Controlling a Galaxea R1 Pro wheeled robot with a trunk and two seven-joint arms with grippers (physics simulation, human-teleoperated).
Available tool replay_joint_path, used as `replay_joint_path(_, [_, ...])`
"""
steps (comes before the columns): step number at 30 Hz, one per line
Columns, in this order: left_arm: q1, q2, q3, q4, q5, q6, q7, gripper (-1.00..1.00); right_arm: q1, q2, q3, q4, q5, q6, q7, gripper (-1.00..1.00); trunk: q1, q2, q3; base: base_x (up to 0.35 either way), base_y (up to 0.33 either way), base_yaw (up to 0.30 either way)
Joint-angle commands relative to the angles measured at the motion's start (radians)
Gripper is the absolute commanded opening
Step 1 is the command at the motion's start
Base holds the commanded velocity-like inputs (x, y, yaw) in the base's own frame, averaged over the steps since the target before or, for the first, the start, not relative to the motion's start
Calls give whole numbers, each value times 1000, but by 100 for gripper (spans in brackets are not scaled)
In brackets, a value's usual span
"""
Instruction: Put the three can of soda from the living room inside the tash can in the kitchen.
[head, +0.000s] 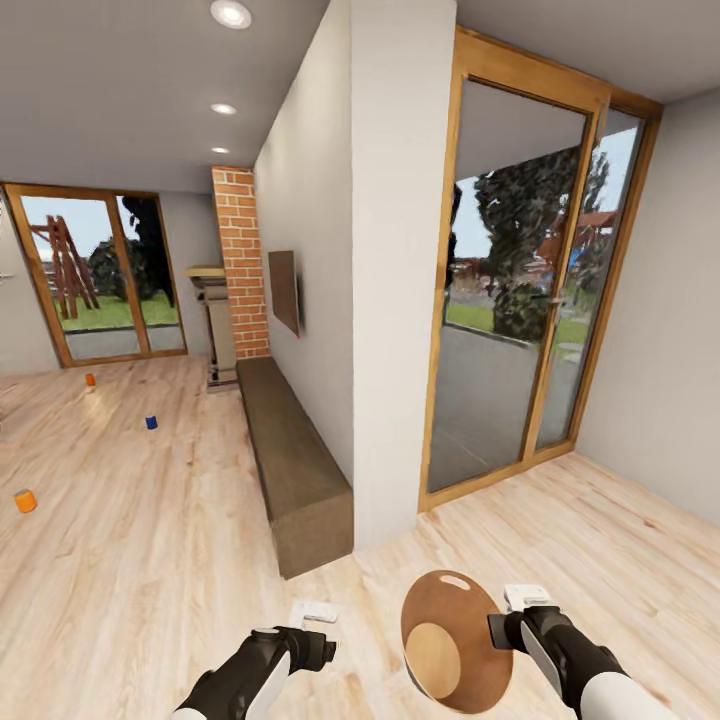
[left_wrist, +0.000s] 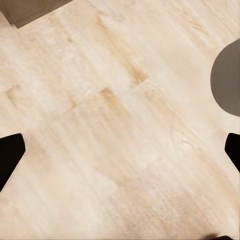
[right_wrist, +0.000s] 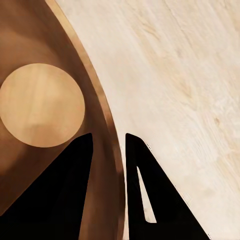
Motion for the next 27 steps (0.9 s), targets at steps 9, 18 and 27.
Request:
replay_joint_path(9, [0, 0, 0, 0, 0, 0, 0, 100, -1, 0, -2, -1, -7, 0, 4, -100, 0, 0, 0, 1, 336, -77])
replay_joint_path(18, [0, 0, 0, -1, 1, 0, 0, 100, -1, 2, -2, -1, -6, 0, 4, -100, 0, 0, 0, 0, 336, -64])
replay_joint_path(27, [0, -1, 0, -1, 1, 1, 0, 100, -1, 2, -3, -1, -6, 1, 4, -100, 0, 0, 2, 0, 337, -183])
